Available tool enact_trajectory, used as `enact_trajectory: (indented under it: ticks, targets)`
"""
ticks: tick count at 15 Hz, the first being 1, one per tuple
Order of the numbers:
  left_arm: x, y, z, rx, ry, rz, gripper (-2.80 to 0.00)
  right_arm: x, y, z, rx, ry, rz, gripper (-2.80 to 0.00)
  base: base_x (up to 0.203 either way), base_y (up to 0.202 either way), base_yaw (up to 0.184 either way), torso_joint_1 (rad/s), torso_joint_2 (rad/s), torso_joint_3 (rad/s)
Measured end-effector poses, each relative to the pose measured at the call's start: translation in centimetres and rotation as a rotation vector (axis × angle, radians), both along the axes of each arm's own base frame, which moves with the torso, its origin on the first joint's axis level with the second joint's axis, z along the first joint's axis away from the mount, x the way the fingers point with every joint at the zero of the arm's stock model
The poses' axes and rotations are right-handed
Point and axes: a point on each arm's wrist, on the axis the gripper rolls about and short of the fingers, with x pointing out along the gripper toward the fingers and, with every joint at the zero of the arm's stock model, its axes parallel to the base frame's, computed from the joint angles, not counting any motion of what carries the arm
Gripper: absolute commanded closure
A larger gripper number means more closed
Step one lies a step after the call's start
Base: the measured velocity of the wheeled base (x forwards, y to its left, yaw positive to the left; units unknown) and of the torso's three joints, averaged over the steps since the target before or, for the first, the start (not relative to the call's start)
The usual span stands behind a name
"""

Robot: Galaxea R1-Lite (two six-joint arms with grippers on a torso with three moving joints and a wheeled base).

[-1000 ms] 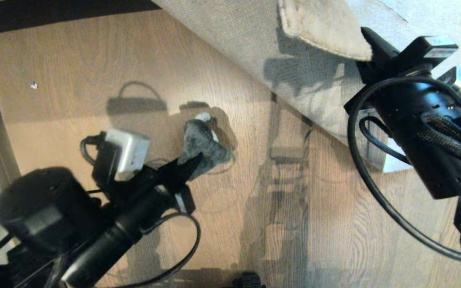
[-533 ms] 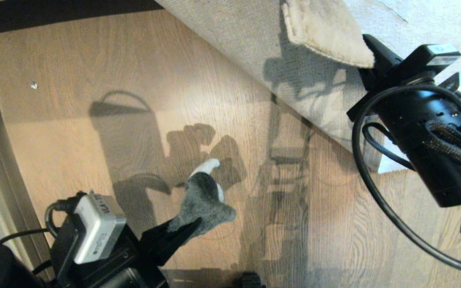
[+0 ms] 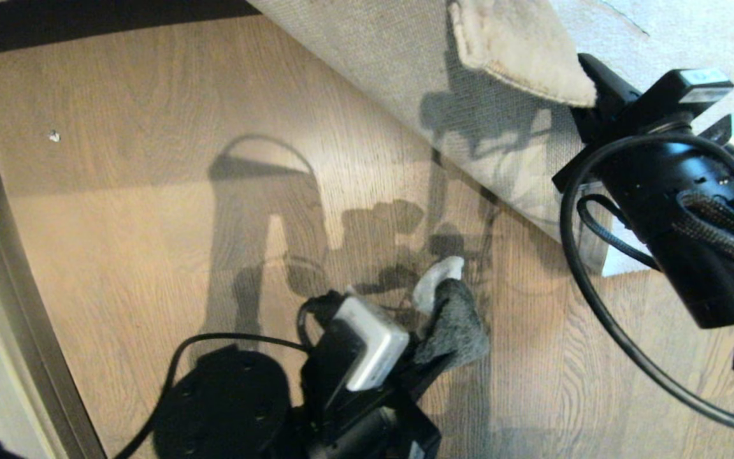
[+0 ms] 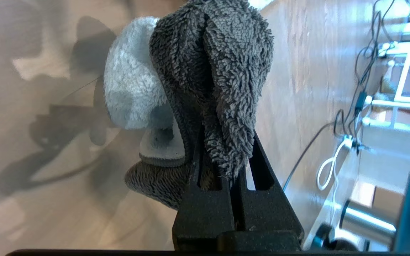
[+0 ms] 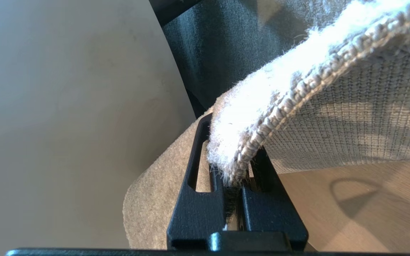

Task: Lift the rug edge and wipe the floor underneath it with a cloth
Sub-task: Wipe the floor under the carpet with a rag

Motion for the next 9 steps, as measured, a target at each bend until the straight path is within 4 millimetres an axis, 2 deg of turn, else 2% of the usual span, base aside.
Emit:
enact_trajectory:
  ticks: [2, 4, 6, 9]
  targets:
    - [1.3, -3.0, -0.2, -0.028, -0.011, -0.004, 0.0, 0.0, -0.1, -0.1, -0.001, 0.004, -0.006, 0.0, 0.0, 0.0, 0.0, 0.0, 0.0, 0.0]
    - [3.4, -4.5, -0.1, -0.062, -0.028, 0.031, 0.0, 0.1, -0.2, 0.0, 0.007, 0.005, -0.02, 0.0, 0.0, 0.0, 0.0, 0.0, 0.0, 0.0]
    - [6.2, -4.9, 0.5, -0.106, -0.055, 0.095, 0.0, 0.3, -0.5, 0.1, 0.01, 0.004, -0.032, 0.0, 0.0, 0.0, 0.0, 0.0, 0.0, 0.0]
    - [10.7, -3.6, 2.3, -0.172, -0.107, 0.216, 0.0, 0.5, -0.8, 0.1, 0.012, 0.002, -0.043, 0.0, 0.0, 0.0, 0.0, 0.0, 0.0, 0.0]
